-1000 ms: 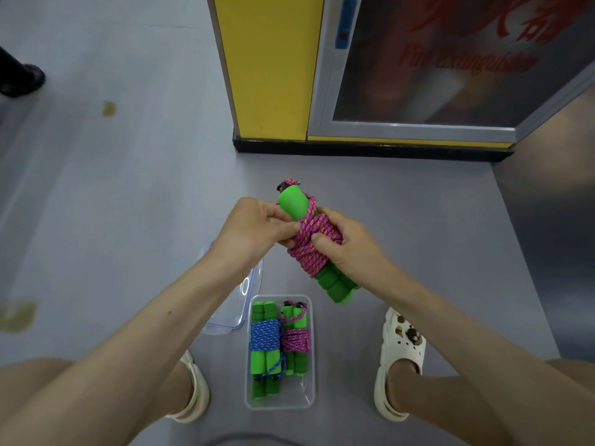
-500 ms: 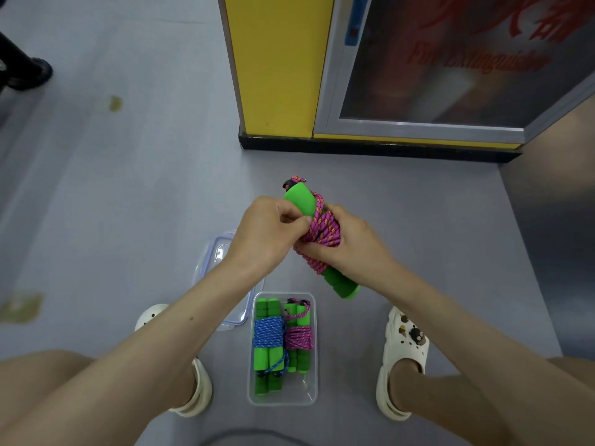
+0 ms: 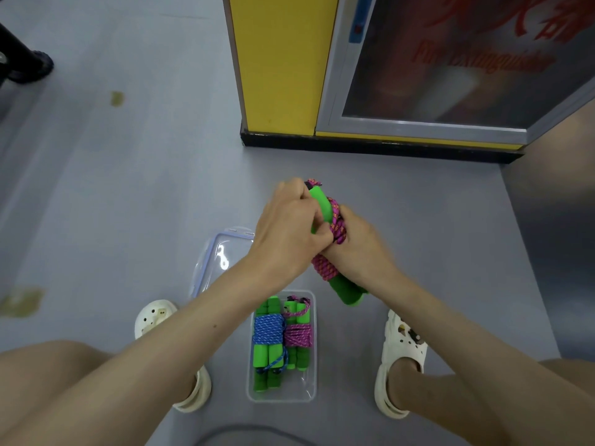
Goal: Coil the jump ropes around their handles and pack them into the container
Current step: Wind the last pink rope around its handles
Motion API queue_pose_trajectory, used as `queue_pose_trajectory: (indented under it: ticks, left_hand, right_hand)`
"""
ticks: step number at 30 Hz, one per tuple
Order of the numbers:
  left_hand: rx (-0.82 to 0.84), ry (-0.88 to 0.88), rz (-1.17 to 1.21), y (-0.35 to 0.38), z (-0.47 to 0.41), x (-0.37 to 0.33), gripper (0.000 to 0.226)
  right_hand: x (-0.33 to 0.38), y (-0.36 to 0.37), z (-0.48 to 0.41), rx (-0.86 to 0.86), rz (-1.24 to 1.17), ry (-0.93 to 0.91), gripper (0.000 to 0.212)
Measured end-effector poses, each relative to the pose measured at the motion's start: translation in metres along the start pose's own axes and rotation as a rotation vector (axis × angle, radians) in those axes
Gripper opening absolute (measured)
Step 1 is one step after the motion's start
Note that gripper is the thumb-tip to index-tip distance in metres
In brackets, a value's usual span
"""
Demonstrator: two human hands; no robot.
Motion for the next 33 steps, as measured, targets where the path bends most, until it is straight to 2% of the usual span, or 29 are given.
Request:
queue_pose_trajectory:
  ticks: [2, 5, 8, 13, 17, 21, 24, 28, 30, 31, 33]
  left_hand:
    - [-0.076, 0.070, -0.126, -0.001, 0.005, -0.006, 0.016]
    - [-0.119, 0.083, -0.213, -0.001, 0.007, -0.004, 0.015]
    - [-0.133, 0.060, -0.197, -0.001, 0.006, 0.001, 0.015]
    - [-0.091, 0.035, -0.169, -0.009, 0.004, 0.001, 0.016]
    - [0.030, -0.003, -0.130, -0.001, 0.004, 0.005, 0.018]
    - [0.108, -0.011, -0.152, 0.016, 0.005, 0.014, 0.017]
    - [0.102, -0.125, -0.058, 0.011, -0.001, 0.027, 0.031]
    - [-0.026, -0.384, 0.065, 0.001, -0.003, 0.056, 0.019]
    - [-0.064, -0.551, 0.209, 0.006, 0.007, 0.070, 0.035]
    - [-0.026, -0.633, 0.303, 0.016, 0.013, 0.075, 0.045]
    - [0.162, -0.793, 0.538, 0.044, 0.027, 0.078, 0.057]
  right_hand:
    - [0.001, 0.003, 0.000, 0.041, 0.038, -0.013, 0.030]
    - [0.002, 0.007, -0.002, 0.113, 0.092, -0.013, 0.038]
    - [0.005, 0.010, -0.003, 0.158, 0.190, -0.025, 0.042]
    - [0.010, 0.003, 0.004, 0.092, 0.294, -0.060, 0.055]
    - [0.006, 0.008, 0.008, 0.172, 0.332, -0.058, 0.040]
    - [-0.016, 0.020, 0.012, 0.258, 0.080, 0.084, 0.031]
    - [-0.019, 0.018, 0.011, 0.267, -0.048, 0.122, 0.025]
    - [-0.020, 0.015, 0.009, 0.205, -0.168, 0.159, 0.019]
    - [-0.026, 0.011, 0.007, 0.113, -0.247, 0.208, 0.018]
    - [-0.029, 0.009, 0.006, 0.068, -0.286, 0.246, 0.017]
    - [-0.035, 0.006, 0.004, 0.010, -0.323, 0.303, 0.023]
Point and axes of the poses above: each hand's wrist, its own z-axis away from the middle knuckle, its own y-axis out of the palm, x = y × z, the point moved 10 cm from there along -z, towards the middle knuckle, and after that the axes turned 7 degrees about -y, right-handed, at the moved point
